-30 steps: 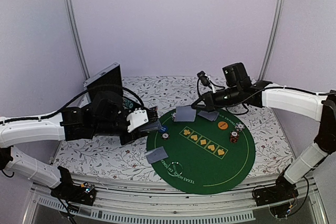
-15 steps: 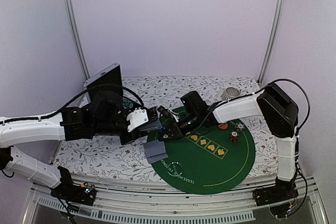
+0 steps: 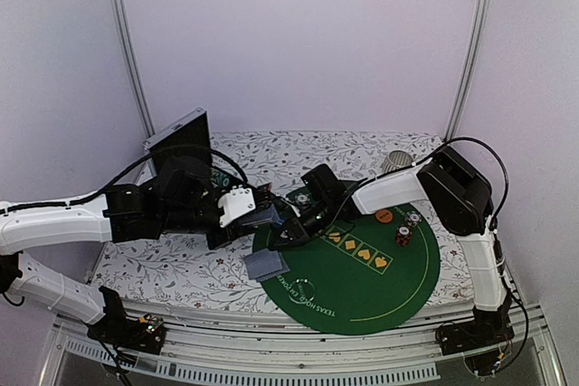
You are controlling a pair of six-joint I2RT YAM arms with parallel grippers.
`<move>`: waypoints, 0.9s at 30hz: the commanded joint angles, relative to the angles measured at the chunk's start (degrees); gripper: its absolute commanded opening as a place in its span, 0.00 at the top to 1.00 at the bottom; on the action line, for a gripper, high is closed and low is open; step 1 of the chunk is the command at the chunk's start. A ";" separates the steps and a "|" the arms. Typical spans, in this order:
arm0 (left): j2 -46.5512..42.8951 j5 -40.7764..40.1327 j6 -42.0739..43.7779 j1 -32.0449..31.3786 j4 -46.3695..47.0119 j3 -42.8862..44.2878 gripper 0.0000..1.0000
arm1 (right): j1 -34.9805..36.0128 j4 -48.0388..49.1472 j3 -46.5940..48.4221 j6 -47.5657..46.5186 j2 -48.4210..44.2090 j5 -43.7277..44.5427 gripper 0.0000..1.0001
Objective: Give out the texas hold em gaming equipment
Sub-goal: Distribute the poker card in the small blind area.
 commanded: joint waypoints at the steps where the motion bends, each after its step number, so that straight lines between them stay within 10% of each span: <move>1: -0.75 0.63 0.13 0.68 1.50 -0.28 0.58 | 0.55 -2.62 3.52 -3.11 3.13 -2.12 0.98; 14: -1.02 0.99 0.15 0.69 1.46 -0.41 0.58 | 0.53 -4.75 4.00 -4.84 4.09 -0.53 0.97; 27: -0.97 1.12 0.15 0.68 1.46 -0.36 0.58 | 0.51 -5.32 4.13 -4.55 0.17 4.83 0.60</move>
